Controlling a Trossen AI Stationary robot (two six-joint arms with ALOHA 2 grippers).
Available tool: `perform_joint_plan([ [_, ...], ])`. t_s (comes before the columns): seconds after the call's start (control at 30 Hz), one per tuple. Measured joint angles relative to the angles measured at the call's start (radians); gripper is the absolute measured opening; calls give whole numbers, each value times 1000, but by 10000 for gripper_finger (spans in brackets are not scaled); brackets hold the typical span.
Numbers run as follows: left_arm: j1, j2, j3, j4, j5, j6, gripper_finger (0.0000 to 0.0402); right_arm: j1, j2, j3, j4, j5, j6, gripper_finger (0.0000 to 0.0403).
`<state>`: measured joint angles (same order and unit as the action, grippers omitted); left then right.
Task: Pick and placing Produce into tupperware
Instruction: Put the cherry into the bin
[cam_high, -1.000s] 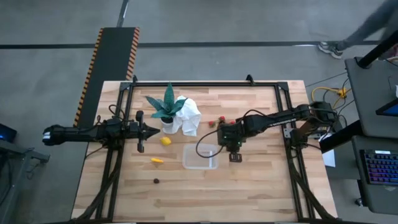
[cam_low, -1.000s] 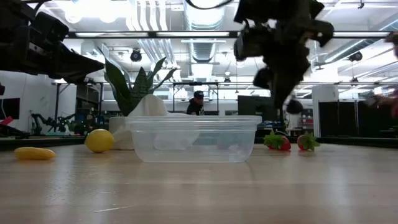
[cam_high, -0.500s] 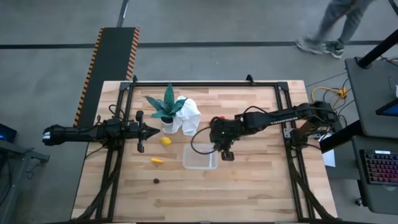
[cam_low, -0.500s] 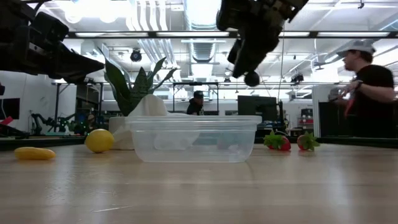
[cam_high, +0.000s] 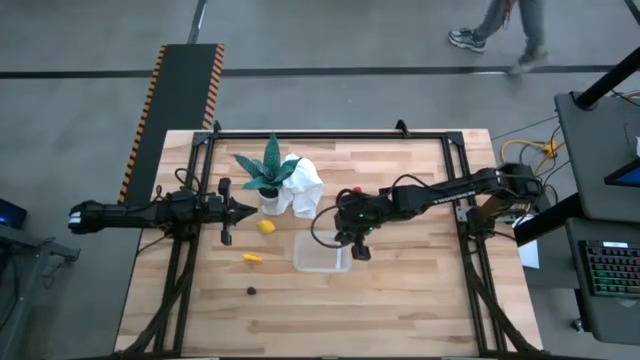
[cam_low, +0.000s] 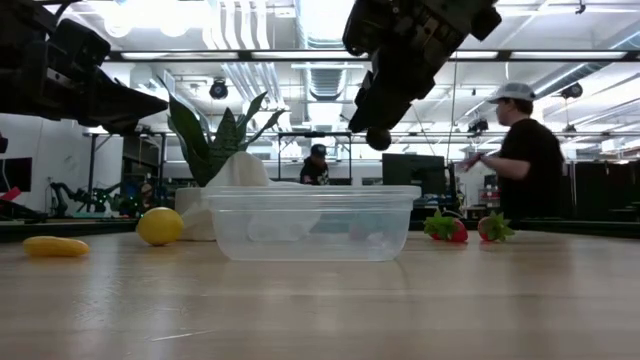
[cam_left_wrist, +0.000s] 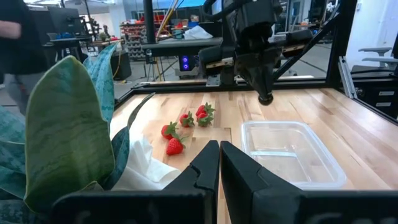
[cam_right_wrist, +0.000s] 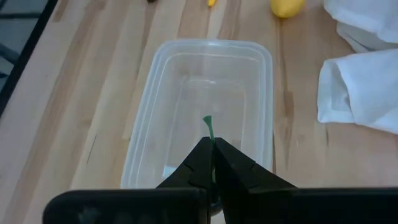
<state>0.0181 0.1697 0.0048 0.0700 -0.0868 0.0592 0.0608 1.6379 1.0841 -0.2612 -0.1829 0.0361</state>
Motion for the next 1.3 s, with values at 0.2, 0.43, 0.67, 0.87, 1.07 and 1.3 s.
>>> perform_joint_plan([
  [0.2, 0, 0, 0, 0, 0, 0, 0, 0, 0, -61, 103, 0, 16, 8],
  [0.43, 0, 0, 0, 0, 0, 0, 0, 7, 0, -155, 280, -1, 16, 8],
  [0.67, 0, 0, 0, 0, 0, 0, 0, 7, 0, -233, 413, 0, 15, 8],
  [0.87, 0, 0, 0, 1, 0, 0, 0, 7, 27, -277, 483, 0, 15, 8],
  [1.07, 0, 0, 0, 3, 0, 0, 0, 23, 116, -231, 501, -2, -10, 8],
  [1.3, 0, 1, 0, 2, 0, 0, 0, 22, 162, -166, 391, 0, -39, 9],
])
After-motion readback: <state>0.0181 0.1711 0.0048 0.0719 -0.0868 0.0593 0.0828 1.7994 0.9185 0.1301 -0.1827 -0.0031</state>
